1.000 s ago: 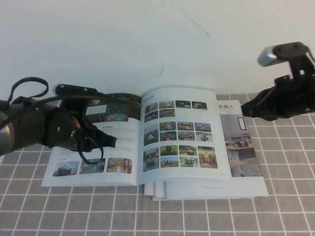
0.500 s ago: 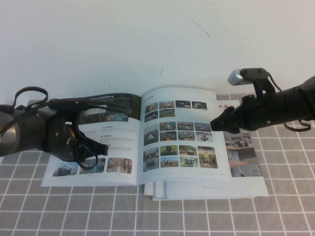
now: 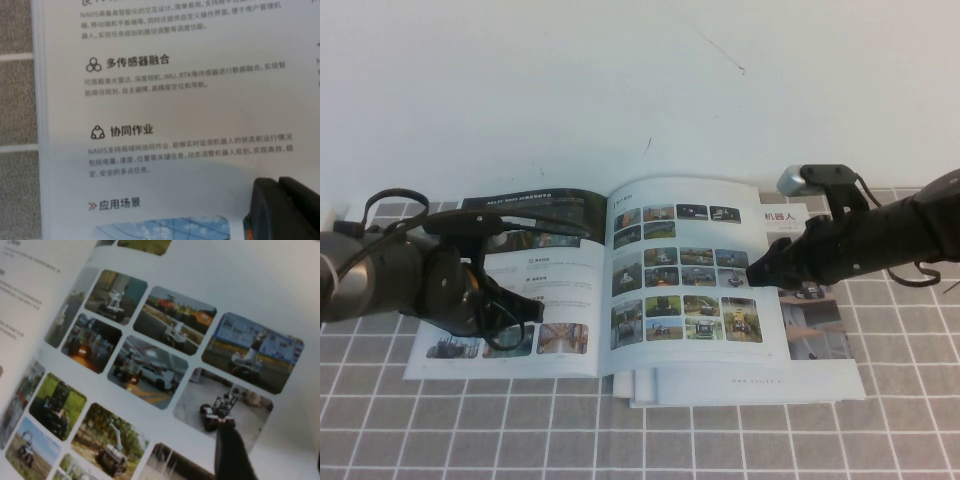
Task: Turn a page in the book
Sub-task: Open the closed book
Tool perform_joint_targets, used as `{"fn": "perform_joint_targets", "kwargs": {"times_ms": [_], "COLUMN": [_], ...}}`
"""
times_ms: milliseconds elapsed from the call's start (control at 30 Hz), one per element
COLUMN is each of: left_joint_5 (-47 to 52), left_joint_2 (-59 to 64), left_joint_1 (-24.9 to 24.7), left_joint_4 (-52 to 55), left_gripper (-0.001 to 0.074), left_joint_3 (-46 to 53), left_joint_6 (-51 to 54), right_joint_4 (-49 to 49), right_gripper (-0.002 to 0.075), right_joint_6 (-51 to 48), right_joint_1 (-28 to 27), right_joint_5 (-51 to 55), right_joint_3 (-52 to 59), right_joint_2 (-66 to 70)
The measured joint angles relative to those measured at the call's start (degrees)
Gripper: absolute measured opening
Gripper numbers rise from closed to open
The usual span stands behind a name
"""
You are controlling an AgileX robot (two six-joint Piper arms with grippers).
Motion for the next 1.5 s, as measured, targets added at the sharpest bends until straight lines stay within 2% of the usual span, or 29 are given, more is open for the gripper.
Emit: {"fn": "perform_joint_targets", "kwargs": {"times_ms": [567,1100,1500], "left_joint_5": [-1.31,-1.48,-1.48], "left_joint_2": [0.36,0.36,0.36], "left_joint_1": [0.00,0.00,0.00], "left_joint_4": [-0.62,-0.90,-1.56], "left_gripper": [-0.0004,-0.0004,-0.0004], "left_joint_3": [0.00,0.00,0.00], "left_joint_6": [-0.51,-0.66,-0.42], "right_joint_4": [10.91,8.87,10.80], "right_gripper": [0.0355,0.0355,0.0355], "right_joint_6": [-1.10,-3.36,-3.47], "right_joint_1": [0.00,-4.39,-3.50], "right_joint_5": [5.33,4.43,8.81], "right_joint_3": [0.00,-0.10,-0.21], "right_joint_2": [1.61,1.72,4.73]}}
